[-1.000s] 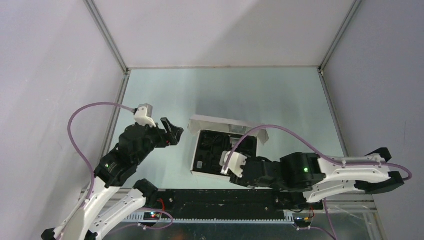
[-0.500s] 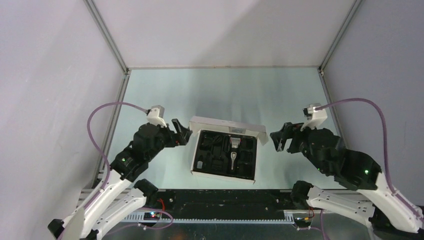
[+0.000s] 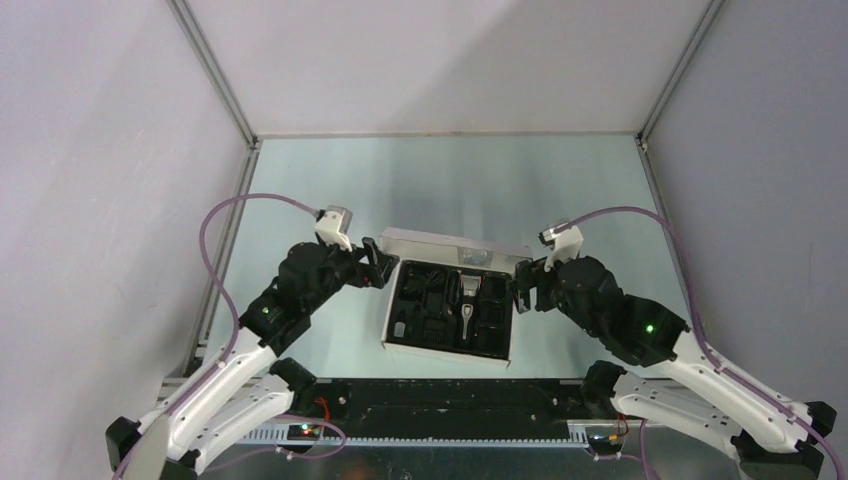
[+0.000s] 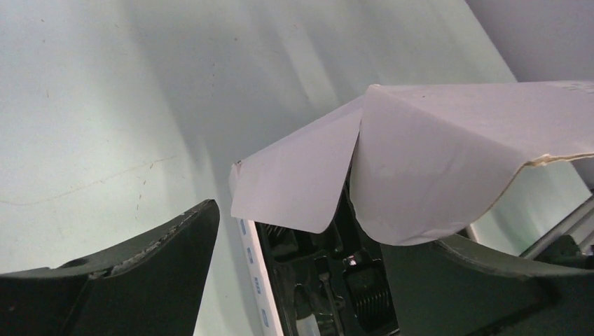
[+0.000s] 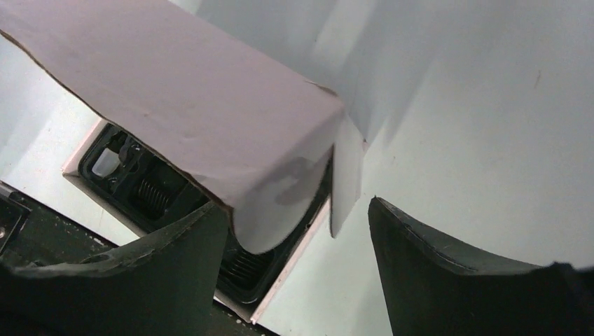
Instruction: Sort the hair-cutting tools
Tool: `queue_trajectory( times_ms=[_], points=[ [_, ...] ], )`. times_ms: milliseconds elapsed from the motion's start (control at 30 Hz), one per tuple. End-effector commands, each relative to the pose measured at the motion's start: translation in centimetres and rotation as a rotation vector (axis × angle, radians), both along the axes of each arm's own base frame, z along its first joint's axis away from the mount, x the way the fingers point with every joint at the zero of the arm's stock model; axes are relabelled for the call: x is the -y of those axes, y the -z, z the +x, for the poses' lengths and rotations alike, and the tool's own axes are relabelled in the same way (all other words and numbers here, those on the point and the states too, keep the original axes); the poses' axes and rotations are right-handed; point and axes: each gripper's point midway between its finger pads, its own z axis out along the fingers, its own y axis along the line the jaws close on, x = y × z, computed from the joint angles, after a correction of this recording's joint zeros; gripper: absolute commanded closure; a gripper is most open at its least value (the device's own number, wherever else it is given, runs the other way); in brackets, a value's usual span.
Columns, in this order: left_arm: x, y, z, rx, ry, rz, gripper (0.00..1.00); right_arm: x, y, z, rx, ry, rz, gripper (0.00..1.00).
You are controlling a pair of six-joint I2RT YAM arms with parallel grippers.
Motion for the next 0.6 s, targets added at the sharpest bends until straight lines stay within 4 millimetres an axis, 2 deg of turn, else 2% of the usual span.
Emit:
queue_trajectory(
  times_ms=[0,233,567],
  points=[
    [0.6,-1.8,1.3,0.108,0.026,0.022,0.13,-2.5,-1.6,1.0,0.078,-0.072,0.074,0.23],
    [2.8,-2.2,0.3,0.105,0.146,-0.022,0.15,-4.7,-1.9,0.2,0.035,-0.14,0.16,0.26],
    [4.2,-3.1,-1.5,0.077,0.222,-0.111,0.16,-5.2,-1.7,-0.3,0.002,-0.127,0.189,0.27]
  ],
)
